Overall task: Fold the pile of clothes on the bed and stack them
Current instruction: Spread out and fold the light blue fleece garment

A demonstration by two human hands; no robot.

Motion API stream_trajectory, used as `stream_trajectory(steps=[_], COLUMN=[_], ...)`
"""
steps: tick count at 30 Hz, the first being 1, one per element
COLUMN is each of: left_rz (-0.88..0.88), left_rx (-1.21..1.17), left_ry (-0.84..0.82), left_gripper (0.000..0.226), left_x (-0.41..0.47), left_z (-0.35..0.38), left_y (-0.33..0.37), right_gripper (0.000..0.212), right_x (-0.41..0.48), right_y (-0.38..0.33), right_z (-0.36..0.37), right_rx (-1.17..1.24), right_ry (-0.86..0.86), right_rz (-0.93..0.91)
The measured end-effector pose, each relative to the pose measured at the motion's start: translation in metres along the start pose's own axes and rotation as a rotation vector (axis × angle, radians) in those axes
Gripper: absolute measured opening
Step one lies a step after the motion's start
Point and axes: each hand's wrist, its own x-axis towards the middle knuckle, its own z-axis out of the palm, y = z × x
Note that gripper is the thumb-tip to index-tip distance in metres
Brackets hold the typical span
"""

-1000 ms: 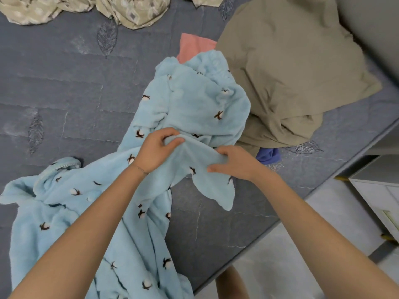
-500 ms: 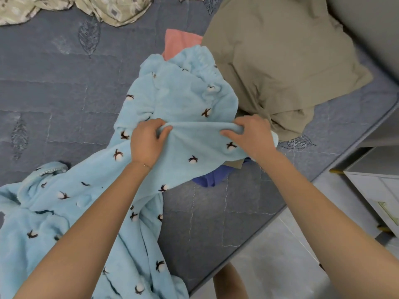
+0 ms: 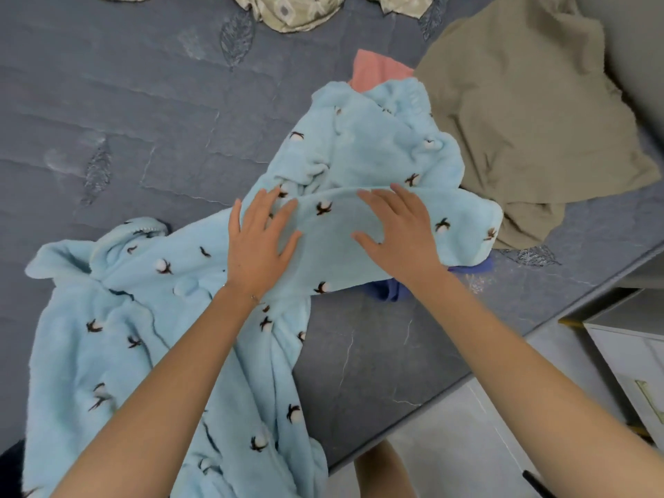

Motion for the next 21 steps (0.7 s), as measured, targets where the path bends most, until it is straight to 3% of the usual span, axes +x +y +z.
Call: stream_trajectory(steps=[9, 21], left_rz=[-0.172, -0.472], left_rx=[0.091, 0.016], left_ry=[0.002, -0.121], left_gripper=[0.052, 0.059], left_x=[-0.148, -0.287], left_z=[-0.02, -0.071], left_y=[-0.084, -0.196], right_gripper=[0.067, 0.071], right_x=[-0.036, -0.071], right_y=[-0.122, -0.266], right_z=[0.069, 0.165], right_rx=[-0.097, -0.087], right_ry=[-0.085, -0.19], right_rz=[-0.133, -0.22])
